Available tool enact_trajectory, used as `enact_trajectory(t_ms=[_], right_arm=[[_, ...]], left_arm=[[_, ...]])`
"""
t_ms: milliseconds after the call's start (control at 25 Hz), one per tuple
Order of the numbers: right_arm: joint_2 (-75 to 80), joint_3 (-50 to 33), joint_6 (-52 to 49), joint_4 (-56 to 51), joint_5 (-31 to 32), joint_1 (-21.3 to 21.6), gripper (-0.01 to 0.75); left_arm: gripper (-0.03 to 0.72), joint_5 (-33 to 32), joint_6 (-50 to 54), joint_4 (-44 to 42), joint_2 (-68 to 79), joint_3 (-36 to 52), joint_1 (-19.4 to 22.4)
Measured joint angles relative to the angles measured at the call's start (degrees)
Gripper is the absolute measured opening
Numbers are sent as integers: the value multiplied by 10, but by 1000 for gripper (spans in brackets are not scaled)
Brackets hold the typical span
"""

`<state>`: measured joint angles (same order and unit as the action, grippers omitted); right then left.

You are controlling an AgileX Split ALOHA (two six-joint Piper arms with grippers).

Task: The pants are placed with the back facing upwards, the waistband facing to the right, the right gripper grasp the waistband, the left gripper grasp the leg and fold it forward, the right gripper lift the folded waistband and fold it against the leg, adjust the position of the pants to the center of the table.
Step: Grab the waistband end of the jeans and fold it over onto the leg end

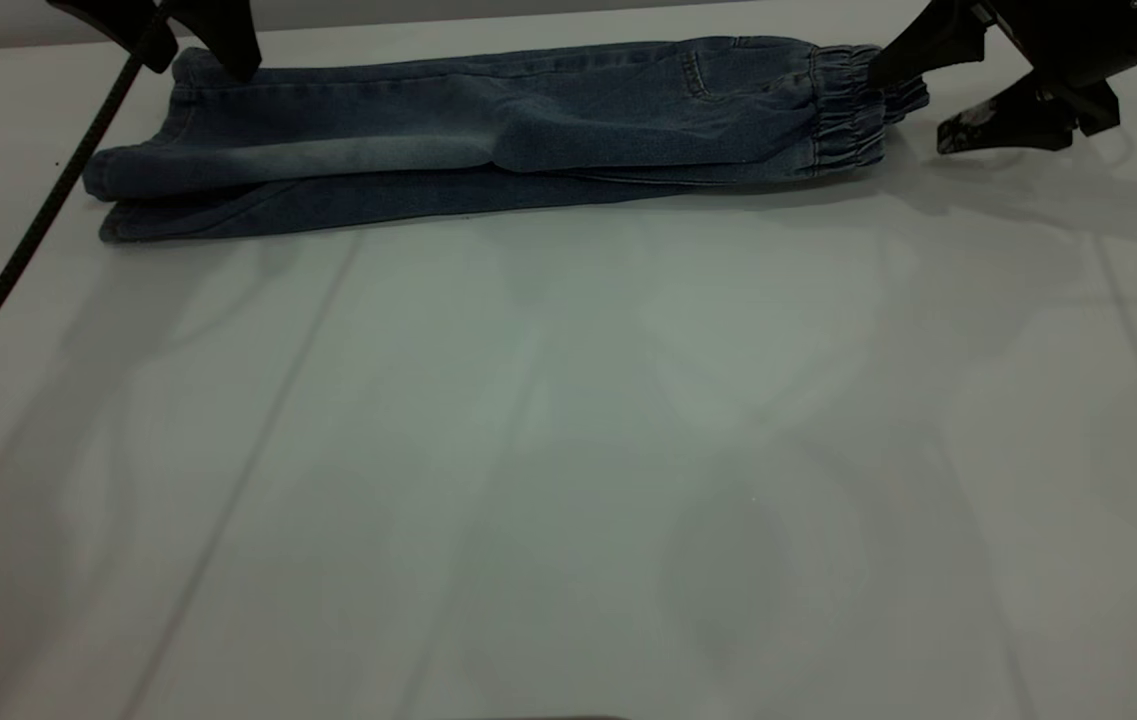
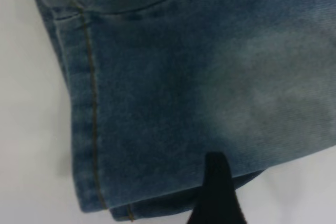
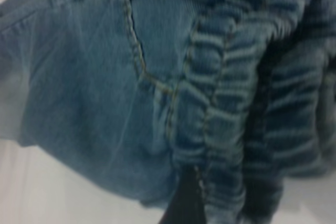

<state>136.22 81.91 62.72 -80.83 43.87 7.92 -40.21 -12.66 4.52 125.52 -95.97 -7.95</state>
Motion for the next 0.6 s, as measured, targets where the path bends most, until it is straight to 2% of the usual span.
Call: enact_trajectory(t_ms=[400, 600], right_arm=[[0, 0, 89, -28, -85, -40, 591], [5, 2, 106, -52, -93, -64, 591]], left_arm=[[504, 0, 0, 12, 0, 0, -16], [504, 0, 0, 17, 0, 0, -24]])
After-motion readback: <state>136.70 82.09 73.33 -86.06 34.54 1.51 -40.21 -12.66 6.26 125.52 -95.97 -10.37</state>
